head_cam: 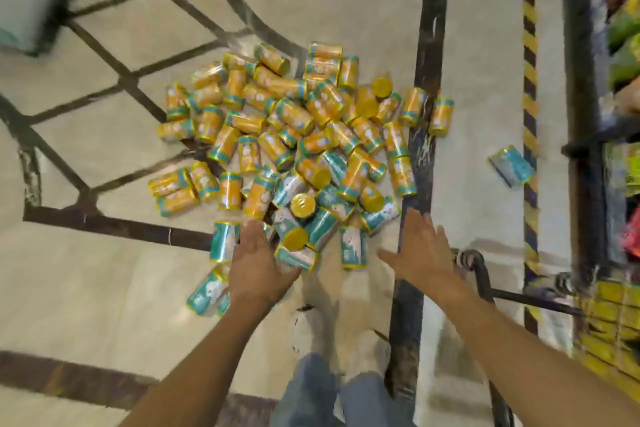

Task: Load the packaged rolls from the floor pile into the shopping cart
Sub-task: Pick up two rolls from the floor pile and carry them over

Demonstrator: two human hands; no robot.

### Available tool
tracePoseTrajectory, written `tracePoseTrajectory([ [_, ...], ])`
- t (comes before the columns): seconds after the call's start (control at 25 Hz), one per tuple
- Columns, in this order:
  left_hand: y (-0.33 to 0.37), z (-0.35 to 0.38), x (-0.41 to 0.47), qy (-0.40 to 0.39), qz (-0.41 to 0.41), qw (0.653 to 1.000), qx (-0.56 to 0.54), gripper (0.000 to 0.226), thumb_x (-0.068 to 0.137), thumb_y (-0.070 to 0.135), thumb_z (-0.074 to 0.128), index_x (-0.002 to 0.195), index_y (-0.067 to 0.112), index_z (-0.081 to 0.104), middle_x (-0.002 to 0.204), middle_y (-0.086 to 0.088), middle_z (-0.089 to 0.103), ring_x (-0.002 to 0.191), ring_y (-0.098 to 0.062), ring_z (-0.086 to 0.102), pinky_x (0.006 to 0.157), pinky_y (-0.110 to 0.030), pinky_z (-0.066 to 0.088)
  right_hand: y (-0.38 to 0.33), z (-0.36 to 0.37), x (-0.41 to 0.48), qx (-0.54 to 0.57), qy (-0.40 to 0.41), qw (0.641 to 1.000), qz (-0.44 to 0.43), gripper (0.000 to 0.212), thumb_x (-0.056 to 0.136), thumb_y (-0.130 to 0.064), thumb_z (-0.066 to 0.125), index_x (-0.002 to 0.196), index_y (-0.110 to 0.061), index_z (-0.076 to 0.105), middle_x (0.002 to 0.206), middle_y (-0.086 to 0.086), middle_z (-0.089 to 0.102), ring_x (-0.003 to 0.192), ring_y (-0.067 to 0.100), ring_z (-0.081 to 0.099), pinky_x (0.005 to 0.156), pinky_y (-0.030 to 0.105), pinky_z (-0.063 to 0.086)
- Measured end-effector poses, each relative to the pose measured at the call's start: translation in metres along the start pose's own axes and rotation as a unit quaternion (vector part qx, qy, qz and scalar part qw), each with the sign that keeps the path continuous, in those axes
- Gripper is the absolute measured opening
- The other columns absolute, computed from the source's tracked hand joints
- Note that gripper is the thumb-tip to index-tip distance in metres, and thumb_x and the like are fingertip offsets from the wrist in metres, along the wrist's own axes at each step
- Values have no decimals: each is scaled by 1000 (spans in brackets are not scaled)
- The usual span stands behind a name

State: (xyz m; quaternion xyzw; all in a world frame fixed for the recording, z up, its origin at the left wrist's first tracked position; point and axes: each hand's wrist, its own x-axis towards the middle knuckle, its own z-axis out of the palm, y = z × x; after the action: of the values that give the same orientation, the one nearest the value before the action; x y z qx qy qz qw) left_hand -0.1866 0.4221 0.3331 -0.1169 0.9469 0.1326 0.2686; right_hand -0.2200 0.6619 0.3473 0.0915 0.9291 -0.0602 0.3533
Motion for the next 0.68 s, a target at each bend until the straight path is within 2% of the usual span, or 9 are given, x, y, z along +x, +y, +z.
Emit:
tracePoseTrajectory([
  [0.2,-48,98,80,-18,-26,999,-28,112,78,53,68,149,-1,1,158,-19,5,146,-29,9,117,-37,15,-23,104,83,28,-21,999,25,93,85,-56,58,148,-1,16,152,15,27,141,28,24,115,40,20],
  [0.28,-62,137,115,-26,-53,997,-43,113,75,55,69,150,-1,6,157,-19,12,144,-31,16,115,-41,23,-24,143,114,50,-36,998,27,88,85,-53,61,144,-1,23,146,16,34,137,30,30,111,41,25],
  [0.4,-69,188,180,-22,-77,994,-80,109,74,57,70,148,-1,13,154,-19,21,140,-35,26,109,-46,31,-26,201,174,83,-67,993,51,90,83,-55,63,144,-2,24,146,14,35,136,30,31,108,40,30],
  [0.52,-67,226,241,-11,-102,987,-126,107,73,61,68,146,0,19,151,-18,29,138,-34,31,106,-47,35,-24,253,231,116,-56,989,71,92,77,-57,67,143,-5,31,140,13,45,129,31,42,99,40,40],
  [0.64,-63,257,274,-38,-127,978,-160,111,76,59,68,148,-3,11,153,-18,25,138,-34,31,106,-45,37,-29,289,263,139,-39,984,107,93,75,-55,71,137,2,32,134,17,48,121,35,50,90,41,45],
  [0.68,-61,266,276,-39,-143,977,-156,106,77,57,68,148,-3,14,152,-18,27,135,-34,34,103,-43,39,-32,297,267,141,-23,982,122,91,75,-52,73,136,1,30,132,17,47,118,36,52,88,41,46],
])
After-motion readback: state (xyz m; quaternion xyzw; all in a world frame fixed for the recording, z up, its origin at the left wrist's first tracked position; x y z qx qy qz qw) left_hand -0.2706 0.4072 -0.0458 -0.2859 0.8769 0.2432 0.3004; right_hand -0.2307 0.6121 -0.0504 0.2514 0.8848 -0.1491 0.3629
